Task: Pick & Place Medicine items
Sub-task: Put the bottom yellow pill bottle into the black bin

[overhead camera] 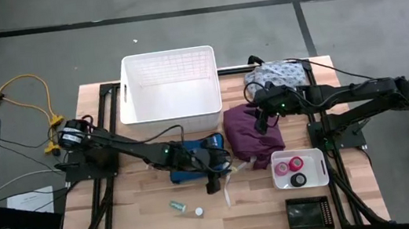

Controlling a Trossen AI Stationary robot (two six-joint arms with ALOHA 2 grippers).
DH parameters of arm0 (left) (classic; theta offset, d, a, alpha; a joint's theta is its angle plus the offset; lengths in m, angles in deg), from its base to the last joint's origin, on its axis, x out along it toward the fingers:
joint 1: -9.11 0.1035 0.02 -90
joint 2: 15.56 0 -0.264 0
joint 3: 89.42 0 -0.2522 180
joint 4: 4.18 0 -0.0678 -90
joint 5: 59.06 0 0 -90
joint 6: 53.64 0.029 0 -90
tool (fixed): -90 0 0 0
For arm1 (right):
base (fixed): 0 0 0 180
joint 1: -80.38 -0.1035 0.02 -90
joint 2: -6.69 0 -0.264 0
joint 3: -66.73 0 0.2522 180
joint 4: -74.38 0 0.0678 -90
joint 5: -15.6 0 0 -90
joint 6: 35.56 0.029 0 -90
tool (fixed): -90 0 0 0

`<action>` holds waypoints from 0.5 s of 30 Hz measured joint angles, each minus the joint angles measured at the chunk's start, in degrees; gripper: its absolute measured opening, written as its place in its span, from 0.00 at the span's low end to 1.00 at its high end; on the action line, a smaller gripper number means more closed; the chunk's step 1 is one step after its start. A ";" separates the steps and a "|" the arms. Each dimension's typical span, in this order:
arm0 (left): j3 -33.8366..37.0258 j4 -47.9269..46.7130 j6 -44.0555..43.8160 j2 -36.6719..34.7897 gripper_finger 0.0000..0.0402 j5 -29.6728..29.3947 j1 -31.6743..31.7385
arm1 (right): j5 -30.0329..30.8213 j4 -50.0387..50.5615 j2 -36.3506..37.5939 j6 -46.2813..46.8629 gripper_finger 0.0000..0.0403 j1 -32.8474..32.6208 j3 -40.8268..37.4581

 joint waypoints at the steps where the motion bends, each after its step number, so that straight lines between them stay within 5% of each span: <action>1: 0.00 -0.04 0.21 -0.03 0.30 0.19 -0.01 | -0.01 -0.31 0.00 0.00 0.24 0.00 0.00; 15: 0.00 0.46 0.62 -0.03 0.30 0.67 -0.01 | 0.00 -1.28 0.00 0.00 0.24 0.00 0.00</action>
